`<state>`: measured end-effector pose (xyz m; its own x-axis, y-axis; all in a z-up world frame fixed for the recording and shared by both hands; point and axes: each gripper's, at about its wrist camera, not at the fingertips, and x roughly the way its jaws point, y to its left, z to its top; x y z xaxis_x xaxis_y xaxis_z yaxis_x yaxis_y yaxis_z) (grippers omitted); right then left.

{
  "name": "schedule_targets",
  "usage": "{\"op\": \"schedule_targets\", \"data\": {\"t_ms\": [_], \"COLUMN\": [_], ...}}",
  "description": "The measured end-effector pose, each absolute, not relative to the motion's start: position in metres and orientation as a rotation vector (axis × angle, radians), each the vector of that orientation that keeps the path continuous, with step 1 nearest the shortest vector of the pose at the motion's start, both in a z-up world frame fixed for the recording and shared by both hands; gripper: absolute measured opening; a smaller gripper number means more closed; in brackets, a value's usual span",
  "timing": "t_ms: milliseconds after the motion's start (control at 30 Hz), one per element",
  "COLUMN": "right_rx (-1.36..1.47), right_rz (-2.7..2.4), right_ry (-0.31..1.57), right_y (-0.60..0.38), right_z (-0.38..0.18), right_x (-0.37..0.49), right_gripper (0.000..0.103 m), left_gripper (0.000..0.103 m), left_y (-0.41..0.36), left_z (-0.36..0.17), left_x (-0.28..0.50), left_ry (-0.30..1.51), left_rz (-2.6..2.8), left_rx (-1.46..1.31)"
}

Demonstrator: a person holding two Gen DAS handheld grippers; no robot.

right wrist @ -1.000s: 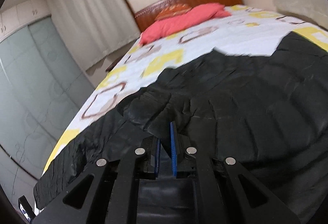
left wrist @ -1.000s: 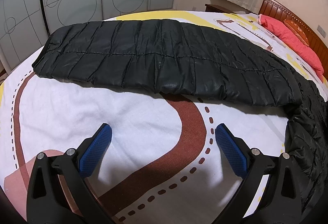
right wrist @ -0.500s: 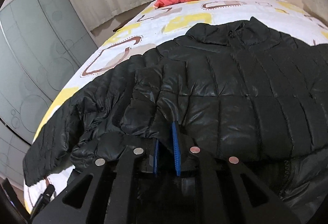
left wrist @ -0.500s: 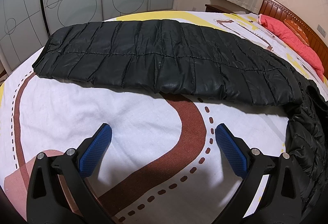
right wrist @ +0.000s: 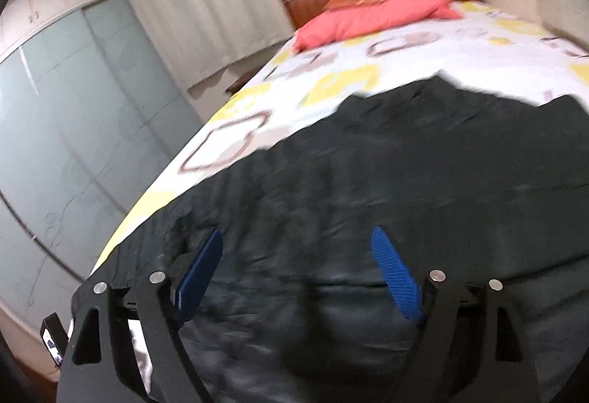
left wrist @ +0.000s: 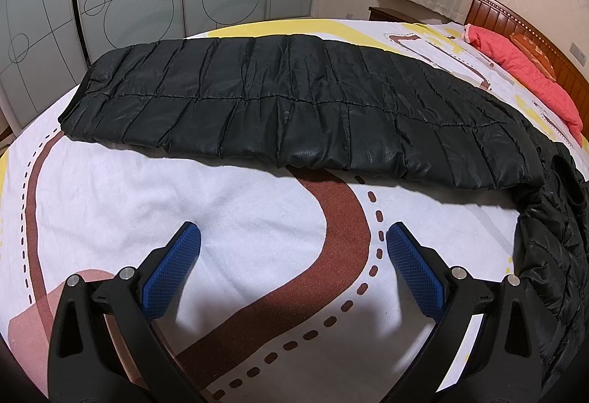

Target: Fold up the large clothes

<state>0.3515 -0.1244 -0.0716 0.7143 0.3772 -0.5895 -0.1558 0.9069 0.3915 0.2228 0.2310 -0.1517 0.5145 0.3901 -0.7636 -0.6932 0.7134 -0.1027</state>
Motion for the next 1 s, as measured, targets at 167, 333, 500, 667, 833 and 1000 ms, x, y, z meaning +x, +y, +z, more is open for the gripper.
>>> {"op": "schedule_targets", "data": {"t_ms": [167,333,500,667,833,1000], "right_rx": [0.347,0.366,0.293,0.250,0.232,0.199], "right_rz": [0.029,-0.270,-0.254,-0.278,-0.222,-0.215], "right_ry": [0.696,0.708,0.856,0.804,0.877,0.847], "right_y": [-0.240,-0.350,-0.354,-0.334,-0.315,-0.301], "right_z": [-0.063,-0.080,-0.134,-0.108,-0.133,-0.119], "right_x": [0.348,0.355,0.366,0.364,0.382,0.391], "right_gripper": [0.053,0.052,0.052,0.052,0.057,0.058], "left_gripper": [0.101,0.101,0.101,0.101,0.101,0.101], "left_y": [0.231,0.231,0.232,0.233,0.234,0.231], "left_z": [-0.152,-0.153,-0.154,-0.154,-0.154,-0.154], "left_x": [0.223,0.223,0.224,0.226,0.226,0.226], "left_ry": [0.790,0.791,0.793,0.795,0.794,0.792], "left_rz": [0.675,0.678,0.680,0.683,0.683,0.684], "left_rx": [-0.426,-0.422,-0.418,-0.414,-0.412,-0.410]}}
